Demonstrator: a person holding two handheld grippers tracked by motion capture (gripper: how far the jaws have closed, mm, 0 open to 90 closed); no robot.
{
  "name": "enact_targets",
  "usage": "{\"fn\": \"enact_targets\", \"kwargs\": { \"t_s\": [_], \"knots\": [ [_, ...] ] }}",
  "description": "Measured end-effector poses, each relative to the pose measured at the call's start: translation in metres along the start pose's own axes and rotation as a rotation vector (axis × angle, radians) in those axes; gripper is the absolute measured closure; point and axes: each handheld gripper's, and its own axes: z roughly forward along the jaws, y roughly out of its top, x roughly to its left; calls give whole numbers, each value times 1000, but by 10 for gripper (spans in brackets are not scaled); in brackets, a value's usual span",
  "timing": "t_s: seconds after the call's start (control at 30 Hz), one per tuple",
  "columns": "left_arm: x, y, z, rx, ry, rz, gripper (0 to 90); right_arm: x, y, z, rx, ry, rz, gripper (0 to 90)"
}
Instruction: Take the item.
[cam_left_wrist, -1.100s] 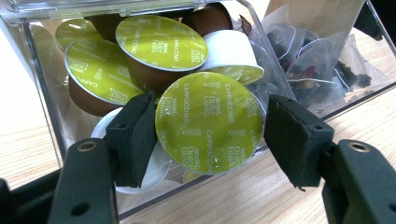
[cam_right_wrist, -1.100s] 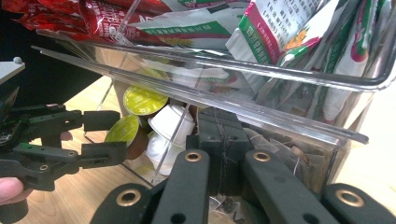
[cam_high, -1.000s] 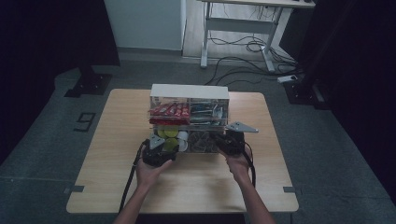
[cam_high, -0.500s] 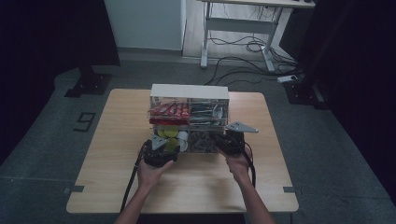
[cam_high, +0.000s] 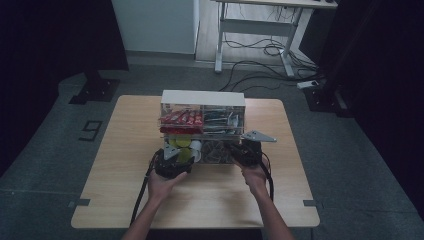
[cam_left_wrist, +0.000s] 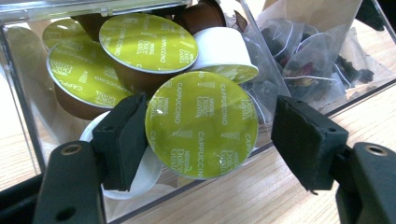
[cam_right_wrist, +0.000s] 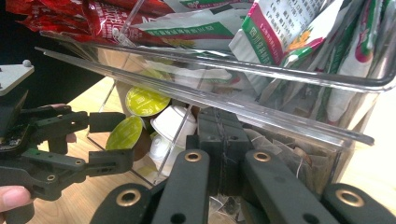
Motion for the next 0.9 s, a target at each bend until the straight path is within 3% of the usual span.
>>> {"fn": "enact_targets", "kwargs": {
  "t_s": [0.1,0.37,0.6,0.9],
  "knots": [
    [0,-1,0,-9,17,9,336,0,0,1,3,1,0,891],
    [-6,-1,3,-6,72,31,354,2,1,2,5,1,-1,891],
    [-7,-2,2,-9,81,33,381,2,1,2,5,0,-3,891],
    [-4,-2,-4,-37,51,-1,384,3,3,1,11,0,-5,891]
  ]
}}
